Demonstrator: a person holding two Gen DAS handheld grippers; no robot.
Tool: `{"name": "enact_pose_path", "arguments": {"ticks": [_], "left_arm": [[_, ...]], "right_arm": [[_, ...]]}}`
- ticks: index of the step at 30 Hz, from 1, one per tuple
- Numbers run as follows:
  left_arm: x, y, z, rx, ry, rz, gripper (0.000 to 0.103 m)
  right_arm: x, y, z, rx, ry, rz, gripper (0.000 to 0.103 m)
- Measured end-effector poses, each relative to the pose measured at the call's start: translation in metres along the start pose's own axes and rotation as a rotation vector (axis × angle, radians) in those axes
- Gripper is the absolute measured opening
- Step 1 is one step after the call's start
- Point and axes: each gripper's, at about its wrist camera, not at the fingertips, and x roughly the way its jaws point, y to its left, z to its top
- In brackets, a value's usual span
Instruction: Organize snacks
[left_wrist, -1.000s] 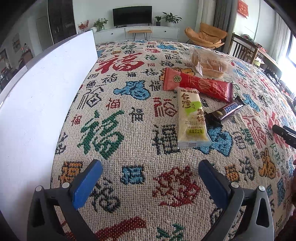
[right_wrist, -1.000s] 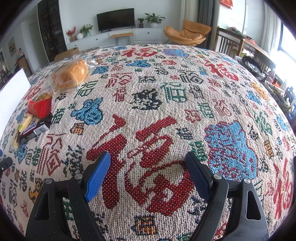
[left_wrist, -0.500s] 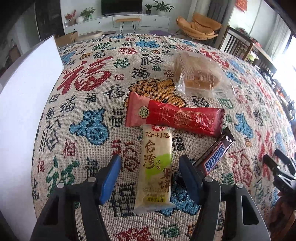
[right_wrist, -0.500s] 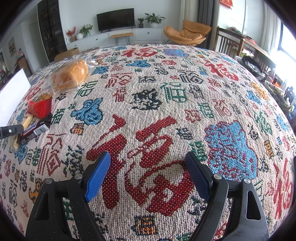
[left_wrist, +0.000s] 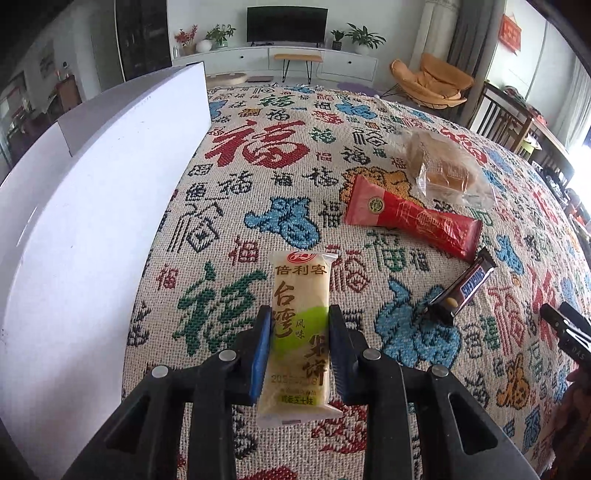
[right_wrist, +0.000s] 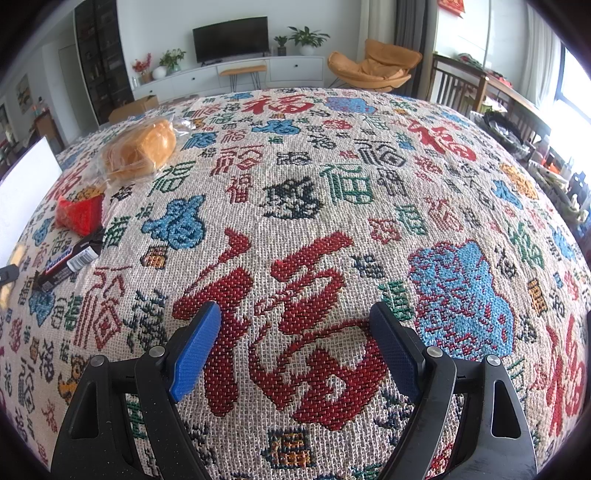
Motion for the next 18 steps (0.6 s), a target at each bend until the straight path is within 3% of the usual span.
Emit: {"name": "enact_pose_path", "arguments": {"ticks": [1,5,9,14,18], "left_arm": [[0.003,0.001,-0.003,0.007,0.006,0.007,0.034],[0.009,0.003,-0.012,0.003,-0.03,0.04,0.081],[0.015,0.004,-0.019,0.017,-0.072,0.09,0.096],[0.02,0.009,-0.018,-0.018,-0.065,0.103,0.103],[0.021,0.009,-0.018,-0.018,-0.066,0.104,0.103]], "right_arm": [[0.0,0.0,0.0,0.0,0.0,0.0,0.085],[0.0,0.0,0.0,0.0,0.0,0.0,0.085],[0.0,0.0,0.0,0.0,0.0,0.0,0.085],[0.0,0.0,0.0,0.0,0.0,0.0,0.085],[0.0,0.0,0.0,0.0,0.0,0.0,0.085]]}}
